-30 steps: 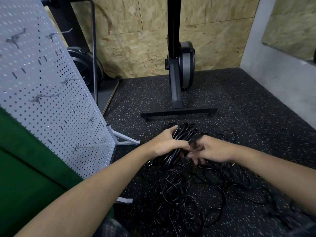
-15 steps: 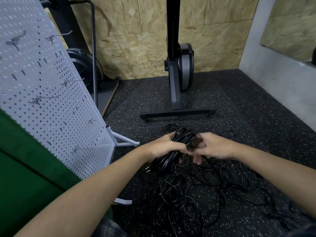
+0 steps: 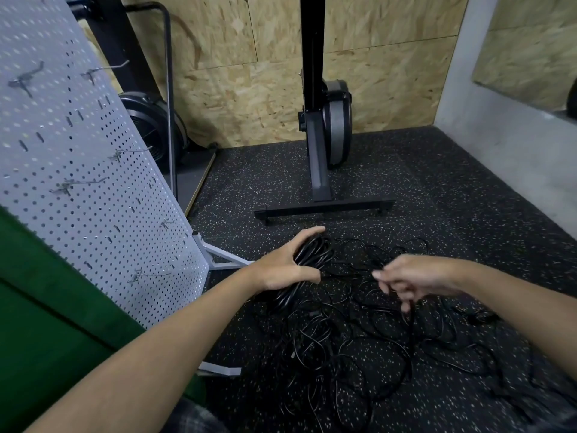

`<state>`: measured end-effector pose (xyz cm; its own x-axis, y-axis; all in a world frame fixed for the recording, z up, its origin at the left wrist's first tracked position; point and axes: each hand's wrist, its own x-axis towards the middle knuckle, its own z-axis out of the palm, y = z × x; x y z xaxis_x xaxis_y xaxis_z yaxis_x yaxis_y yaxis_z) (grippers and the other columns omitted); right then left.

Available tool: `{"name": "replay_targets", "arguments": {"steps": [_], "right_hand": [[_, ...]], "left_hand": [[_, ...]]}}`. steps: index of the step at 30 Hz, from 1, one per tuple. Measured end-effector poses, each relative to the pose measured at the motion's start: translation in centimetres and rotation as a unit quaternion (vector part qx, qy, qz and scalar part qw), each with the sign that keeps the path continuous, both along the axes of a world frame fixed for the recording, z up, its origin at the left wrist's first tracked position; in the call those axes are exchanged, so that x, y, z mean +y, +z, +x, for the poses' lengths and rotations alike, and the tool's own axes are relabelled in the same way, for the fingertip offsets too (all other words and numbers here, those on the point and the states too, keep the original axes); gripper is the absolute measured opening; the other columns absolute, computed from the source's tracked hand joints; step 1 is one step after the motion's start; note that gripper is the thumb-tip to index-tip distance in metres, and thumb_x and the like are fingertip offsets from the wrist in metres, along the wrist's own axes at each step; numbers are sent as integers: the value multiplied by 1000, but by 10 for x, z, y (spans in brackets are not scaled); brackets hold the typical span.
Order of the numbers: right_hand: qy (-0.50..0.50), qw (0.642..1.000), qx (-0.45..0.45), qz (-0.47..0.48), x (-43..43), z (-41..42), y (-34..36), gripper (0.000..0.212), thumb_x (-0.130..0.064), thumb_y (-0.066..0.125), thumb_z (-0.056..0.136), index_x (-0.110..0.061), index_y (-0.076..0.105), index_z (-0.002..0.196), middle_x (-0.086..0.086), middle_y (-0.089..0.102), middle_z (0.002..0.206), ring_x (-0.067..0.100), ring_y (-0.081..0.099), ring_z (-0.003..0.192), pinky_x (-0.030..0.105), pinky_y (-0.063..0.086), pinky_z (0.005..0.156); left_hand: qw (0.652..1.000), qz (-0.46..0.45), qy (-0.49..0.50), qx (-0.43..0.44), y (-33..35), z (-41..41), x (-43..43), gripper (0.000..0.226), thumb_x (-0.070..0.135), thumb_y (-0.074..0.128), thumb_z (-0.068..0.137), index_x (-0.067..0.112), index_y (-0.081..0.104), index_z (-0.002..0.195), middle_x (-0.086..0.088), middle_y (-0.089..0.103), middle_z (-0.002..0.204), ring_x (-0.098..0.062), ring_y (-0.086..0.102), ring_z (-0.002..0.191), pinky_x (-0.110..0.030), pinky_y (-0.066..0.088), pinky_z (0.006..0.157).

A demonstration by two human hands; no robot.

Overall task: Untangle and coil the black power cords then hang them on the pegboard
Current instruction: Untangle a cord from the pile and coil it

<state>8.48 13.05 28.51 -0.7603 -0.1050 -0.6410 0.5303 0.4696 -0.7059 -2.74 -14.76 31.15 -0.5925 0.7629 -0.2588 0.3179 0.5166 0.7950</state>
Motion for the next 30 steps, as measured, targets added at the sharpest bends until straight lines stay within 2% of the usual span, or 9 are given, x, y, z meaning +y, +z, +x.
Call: {"name": "replay_targets", "arguments": {"steps": [3, 7, 11, 15, 17, 20, 23, 26, 30], "right_hand": [[-110, 990, 68, -51, -16, -9, 15, 36, -33, 44, 111, -6, 57, 91, -5, 30, 55, 13, 29, 46, 28, 38, 49], [-220, 954, 105, -174, -38, -16, 28, 35, -24, 26, 108, -4, 54, 100, -5, 25, 59, 12, 23, 48, 27, 27, 44], [-194, 952, 172, -161, -57, -13, 32, 37, -20, 29, 113, -6, 61, 125, 2, 49, 66, 16, 48, 56, 34, 49, 55], [-134, 966, 164, -150, -65, -5, 33, 31, -36, 39, 113, -44, 63, 132, 6, 63, 76, 22, 67, 74, 46, 64, 81], [-141, 967, 165, -132, -67, -4, 32, 31, -40, 40, 112, -54, 58, 133, 5, 59, 76, 18, 59, 68, 38, 61, 70], [-183, 958, 189, -115, -73, -10, 27, 30, -38, 38, 113, -49, 52, 137, 4, 50, 79, 11, 44, 56, 24, 40, 49], [-226, 950, 208, -49, -79, -17, 23, 24, -30, 39, 113, -30, 59, 126, 5, 51, 82, 10, 40, 54, 23, 34, 43], [-166, 959, 224, 41, -84, -16, 24, 36, -34, 39, 111, -14, 62, 94, 6, 58, 79, 15, 50, 60, 33, 44, 56], [-39, 959, 259, 108, -100, -5, 34, 28, -32, 36, 113, -36, 52, 90, 0, 65, 78, 9, 63, 60, 24, 55, 62]], "left_hand": [[999, 20, 38, -14, 0, 2, 3, 81, 29, 76, 86, 68, 34, 142, 9, 49, 151, -23, 56, 133, -46, 42, 113], [989, 57, 124, -65, -3, 0, 7, 72, 31, 79, 80, 67, 44, 131, 2, 67, 126, -30, 74, 102, -55, 55, 102], [978, 77, 168, -100, -9, -2, 11, 73, 33, 81, 76, 63, 45, 131, 2, 72, 118, -27, 78, 89, -53, 59, 97], [971, 91, 184, -121, -11, 0, 17, 71, 31, 80, 81, 58, 44, 135, -1, 75, 110, -21, 77, 79, -39, 62, 78], [967, 106, 182, -142, -10, 2, 19, 71, 29, 80, 84, 55, 42, 139, -3, 74, 113, -20, 77, 79, -34, 59, 74], [962, 127, 188, -152, -13, 6, 23, 73, 28, 81, 85, 53, 41, 142, -3, 74, 115, -20, 77, 86, -35, 59, 78], [942, 168, 249, -150, -14, 7, 28, 69, 30, 80, 84, 47, 45, 141, -4, 71, 118, -22, 72, 100, -40, 59, 90], [924, 194, 283, -171, -10, 4, 29, 68, 33, 78, 85, 43, 43, 142, -4, 70, 117, -25, 70, 103, -48, 57, 97], [937, 187, 239, -173, -11, 6, 30, 65, 28, 76, 90, 39, 42, 144, -1, 70, 112, -16, 71, 95, -33, 57, 78]]}}
